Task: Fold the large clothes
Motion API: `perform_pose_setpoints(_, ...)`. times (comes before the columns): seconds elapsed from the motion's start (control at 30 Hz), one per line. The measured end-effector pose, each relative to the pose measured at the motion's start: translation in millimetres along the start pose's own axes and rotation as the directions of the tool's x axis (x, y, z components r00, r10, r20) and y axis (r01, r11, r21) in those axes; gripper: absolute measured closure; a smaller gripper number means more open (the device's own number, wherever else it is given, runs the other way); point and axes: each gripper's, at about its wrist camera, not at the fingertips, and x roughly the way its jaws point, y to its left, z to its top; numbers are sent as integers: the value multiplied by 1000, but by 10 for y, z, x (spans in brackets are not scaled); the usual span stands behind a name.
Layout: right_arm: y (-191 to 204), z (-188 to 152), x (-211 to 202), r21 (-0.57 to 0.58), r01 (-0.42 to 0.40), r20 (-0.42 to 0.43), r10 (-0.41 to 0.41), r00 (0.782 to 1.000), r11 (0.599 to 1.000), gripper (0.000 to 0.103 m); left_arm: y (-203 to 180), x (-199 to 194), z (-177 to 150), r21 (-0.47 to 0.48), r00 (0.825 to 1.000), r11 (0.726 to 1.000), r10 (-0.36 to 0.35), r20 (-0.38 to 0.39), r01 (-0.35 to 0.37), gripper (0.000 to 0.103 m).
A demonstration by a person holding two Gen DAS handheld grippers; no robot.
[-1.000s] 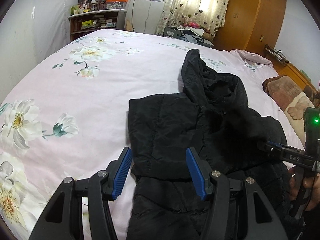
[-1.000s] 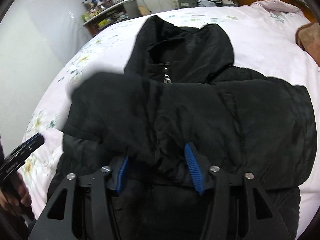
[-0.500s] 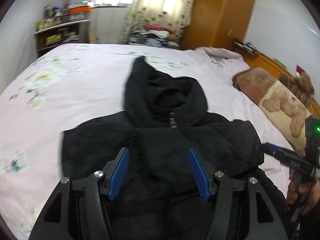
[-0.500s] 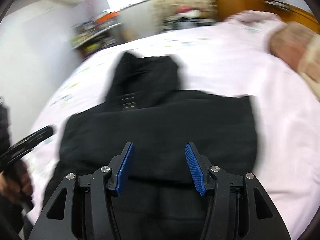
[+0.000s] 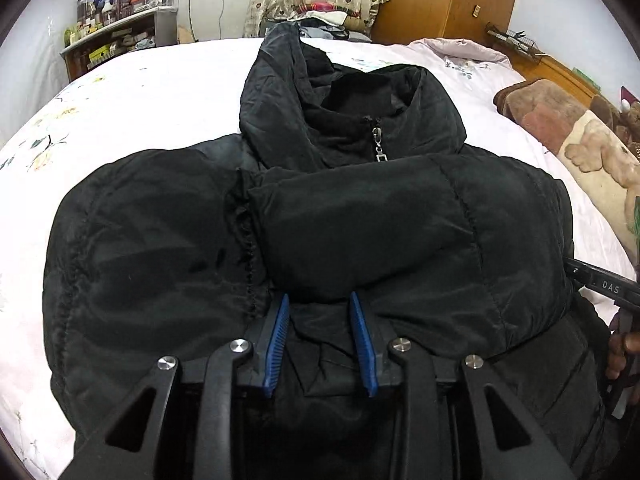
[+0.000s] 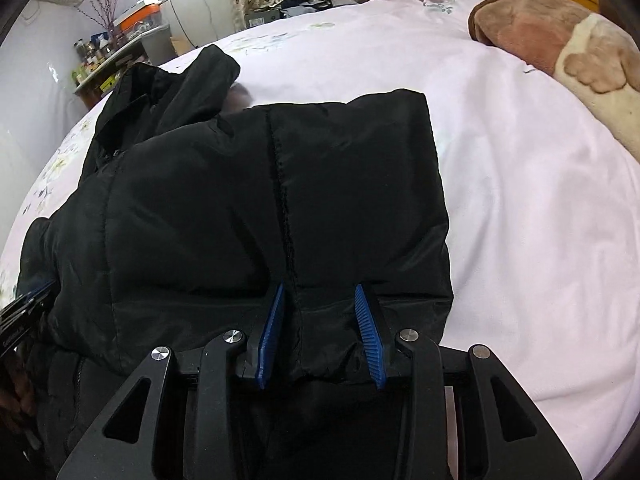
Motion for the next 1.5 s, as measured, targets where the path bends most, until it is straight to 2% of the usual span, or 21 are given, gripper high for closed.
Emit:
perform_pose_setpoints(0.1, -35, 126, -164, -19, 4, 14, -3, 1000, 1000, 65, 11, -198, 97, -7, 1000, 1000, -10, -15, 10, 69)
perform_pose_setpoints(0.17, -102, 211, -392, -21, -24, 84, 26, 996, 999, 65, 8, -400, 218, 4, 998, 999, -36, 45, 36, 69)
perform_pose_setpoints(0.23, -123, 410, -502, -15, -23, 130, 25, 991, 1000, 65, -29, -484, 406, 28, 995, 999, -26, 100, 23, 69)
perform_pose_setpoints(0.3, -129, 593, -437, -15, -16, 133, 18, 991, 1000, 65, -57, -401, 568, 53, 992, 998, 10, 122, -17, 69)
perform_pose_setpoints(0.37, -126, 744, -253, -24, 17, 113, -14, 994, 1000, 65, -20, -150, 655, 40, 997, 999, 26, 71, -29, 69)
perform_pose_setpoints(0.43, -154, 824, -29, -16, 31, 65, -30, 997, 999, 65, 40, 100, 611, 27, 999, 999, 39, 15, -40, 69)
perform_pose_setpoints(0.47, -159, 828, 82, -18, 31, 45, -30, 999, 999, 65, 59, 191, 557, 37, 999, 998, 40, 14, -41, 69)
perform_pose_setpoints(0.6, -157, 695, 371, -44, 48, 13, -47, 999, 998, 66, 96, 303, 364, 40, 999, 999, 30, 44, -32, 68)
perform_pose_setpoints(0.77, -161, 658, 335, -58, 80, 14, -80, 997, 995, 66, 128, 235, 398, 31, 999, 999, 23, 30, -24, 68)
perform_pose_setpoints(0.83, -92, 699, 186, -71, 112, 19, -111, 994, 991, 66, 138, 50, 449, 22, 999, 999, 23, 28, -23, 69)
perform_pose_setpoints(0.87, -51, 704, 49, -81, 112, 47, -108, 993, 990, 66, 140, -53, 486, 21, 999, 1000, 13, 43, -14, 69)
perform_pose_setpoints(0.97, 83, 607, -354, -89, 43, 115, -33, 993, 995, 66, 201, -508, 405, 54, 991, 998, 11, 135, -18, 69)
perform_pose_setpoints(1.03, 212, 441, -544, -114, 0, 132, 15, 991, 993, 66, 282, -649, 298, 57, 986, 997, 34, 161, -43, 69)
perform_pose_setpoints(1.13, 367, 221, -522, -135, -47, 99, 60, 993, 990, 66, 492, -541, 109, 19, 991, 995, 91, 99, -93, 69)
perform_pose_setpoints(1.2, 411, 127, -351, -144, -42, 47, 50, 998, 989, 66, 625, -362, -5, -29, 995, 996, 90, 30, -89, 69)
perform_pose_setpoints(1.23, 425, 73, -233, -148, -34, 16, 37, 999, 988, 66, 645, -321, -41, -33, 996, 996, 89, 23, -88, 69)
perform_pose_setpoints(1.3, 427, 37, -129, -153, -26, -7, 25, 1000, 988, 66, 633, -326, -48, -25, 995, 995, 97, 27, -96, 69)
perform_pose_setpoints(1.4, 452, 46, -196, -146, -17, -10, 16, 1000, 989, 66, 604, -404, 6, -23, 995, 995, 96, 25, -95, 69)
perform_pose_setpoints(1.5, 512, 43, -398, -147, -29, 21, 32, 999, 989, 66, 589, -667, -44, -25, 991, 994, 108, 79, -106, 69)
